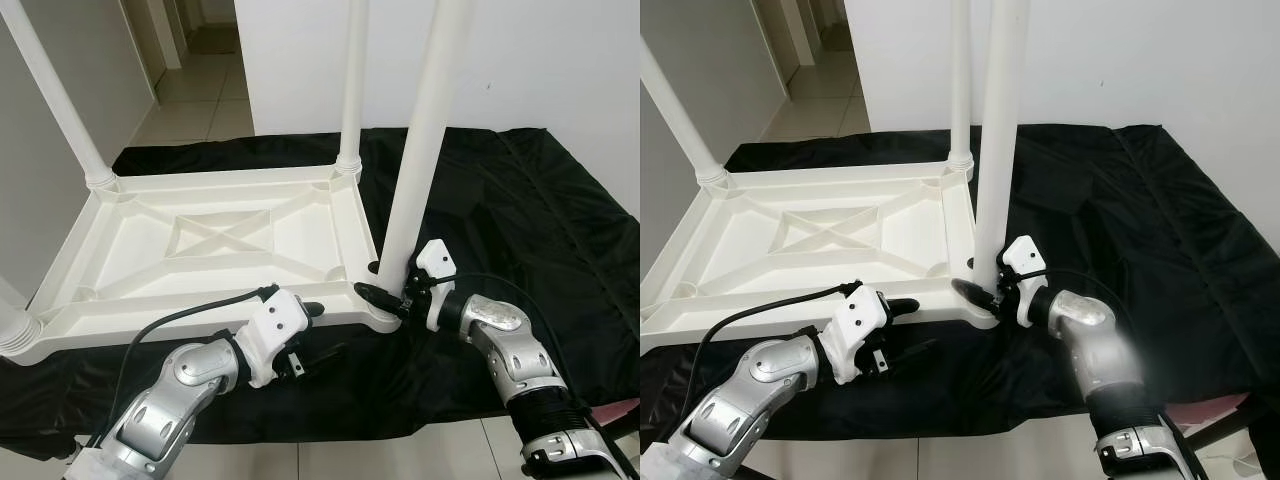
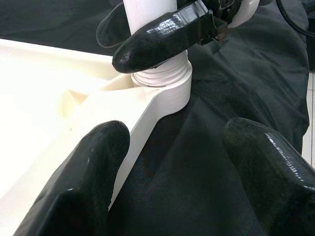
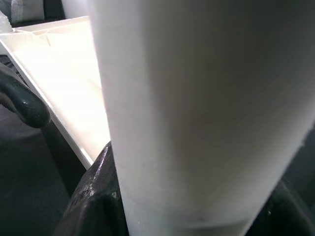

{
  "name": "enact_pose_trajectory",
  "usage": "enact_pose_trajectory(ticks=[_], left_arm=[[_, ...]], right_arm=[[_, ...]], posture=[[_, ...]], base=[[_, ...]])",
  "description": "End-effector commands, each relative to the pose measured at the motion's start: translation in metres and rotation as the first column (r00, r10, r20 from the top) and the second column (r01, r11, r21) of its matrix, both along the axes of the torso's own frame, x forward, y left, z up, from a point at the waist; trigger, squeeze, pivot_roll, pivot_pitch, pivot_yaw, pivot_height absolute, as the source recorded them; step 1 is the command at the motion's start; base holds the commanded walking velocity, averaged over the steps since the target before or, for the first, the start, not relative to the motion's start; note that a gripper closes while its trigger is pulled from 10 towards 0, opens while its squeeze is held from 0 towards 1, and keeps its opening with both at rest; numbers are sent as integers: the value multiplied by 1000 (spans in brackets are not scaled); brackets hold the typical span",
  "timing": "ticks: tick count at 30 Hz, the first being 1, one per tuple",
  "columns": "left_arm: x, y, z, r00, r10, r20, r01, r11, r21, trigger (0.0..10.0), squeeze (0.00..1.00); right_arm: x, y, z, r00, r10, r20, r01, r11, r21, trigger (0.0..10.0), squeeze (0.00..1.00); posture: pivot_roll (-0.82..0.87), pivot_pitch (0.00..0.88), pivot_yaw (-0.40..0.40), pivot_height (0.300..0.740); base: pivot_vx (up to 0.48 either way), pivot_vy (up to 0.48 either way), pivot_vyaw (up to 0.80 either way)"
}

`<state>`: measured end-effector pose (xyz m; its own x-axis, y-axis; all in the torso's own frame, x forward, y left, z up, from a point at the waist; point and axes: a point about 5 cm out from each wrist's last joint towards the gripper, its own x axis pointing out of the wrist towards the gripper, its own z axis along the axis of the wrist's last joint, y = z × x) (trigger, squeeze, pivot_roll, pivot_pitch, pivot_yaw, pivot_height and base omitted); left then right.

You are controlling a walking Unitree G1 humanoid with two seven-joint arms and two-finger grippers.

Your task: Building children table

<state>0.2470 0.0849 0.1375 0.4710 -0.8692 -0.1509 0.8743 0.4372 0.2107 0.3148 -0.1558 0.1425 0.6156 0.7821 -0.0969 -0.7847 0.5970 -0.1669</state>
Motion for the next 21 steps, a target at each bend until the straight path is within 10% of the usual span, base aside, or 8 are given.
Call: enact_pose_trajectory(ticks=[1, 21], left_arm=[[-3, 0, -1, 998, -58, -20, 58, 998, 10, 10000, 0], [-3, -5, -5, 998, -58, -17, 58, 998, 8, 10000, 0]], right_arm=[[2, -3, -4, 999, -35, -22, 35, 999, 15, 10000, 0], [-13, 22, -8, 921, -389, 6, 385, 914, 129, 10000, 0]], posture=[[-35, 48, 77, 740], [-38, 18, 55, 740]], base=[[0, 0, 0], [0, 0, 0]])
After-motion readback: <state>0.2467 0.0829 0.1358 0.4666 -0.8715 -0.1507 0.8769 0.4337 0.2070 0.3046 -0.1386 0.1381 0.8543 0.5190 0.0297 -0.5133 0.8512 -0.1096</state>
